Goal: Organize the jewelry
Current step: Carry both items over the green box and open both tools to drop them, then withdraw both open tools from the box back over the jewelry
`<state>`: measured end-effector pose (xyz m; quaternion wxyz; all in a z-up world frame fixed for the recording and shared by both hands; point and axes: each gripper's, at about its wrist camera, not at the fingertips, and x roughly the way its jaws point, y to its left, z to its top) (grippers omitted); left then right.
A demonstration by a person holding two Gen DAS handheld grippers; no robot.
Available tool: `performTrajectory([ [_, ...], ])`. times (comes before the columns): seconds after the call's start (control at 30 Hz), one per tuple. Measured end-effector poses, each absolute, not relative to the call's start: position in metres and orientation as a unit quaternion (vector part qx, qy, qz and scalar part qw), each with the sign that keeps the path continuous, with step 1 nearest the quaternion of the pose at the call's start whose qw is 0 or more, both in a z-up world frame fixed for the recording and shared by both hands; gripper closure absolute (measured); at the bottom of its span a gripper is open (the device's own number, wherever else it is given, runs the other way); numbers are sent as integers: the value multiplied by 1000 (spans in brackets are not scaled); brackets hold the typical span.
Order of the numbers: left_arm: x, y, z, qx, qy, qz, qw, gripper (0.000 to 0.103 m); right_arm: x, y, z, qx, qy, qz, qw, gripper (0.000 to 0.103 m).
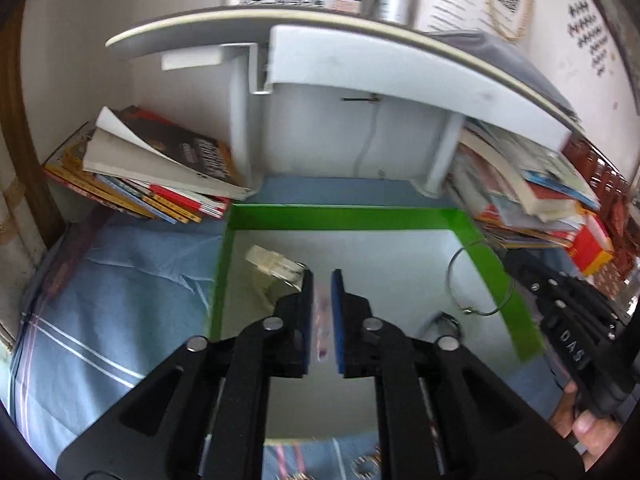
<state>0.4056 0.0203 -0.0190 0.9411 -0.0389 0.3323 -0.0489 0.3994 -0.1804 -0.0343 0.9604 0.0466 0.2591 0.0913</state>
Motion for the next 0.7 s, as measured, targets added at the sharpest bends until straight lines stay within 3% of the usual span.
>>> performTrajectory([
  [0.03,404,26,-18,-45,322,-32,945,46,399,-185,-34,53,257,82,962,65],
  [0.07,398,31,-14,-51,305,-14,951,30,397,-189,-32,63,251,76,963,48],
  [0.2,343,51,13,-61,244,-9,968,27,348,-211,-4,95,193,82,973,43],
  [0.27,307,58,23,-60,218,-11,974,15,307,-216,10,93,169,97,977,42],
  [0.33,267,63,26,-61,198,-10,978,12,271,-215,12,80,157,96,980,35],
  [0.7,130,35,-33,-51,260,-22,964,9,135,-194,-62,48,242,126,961,33],
])
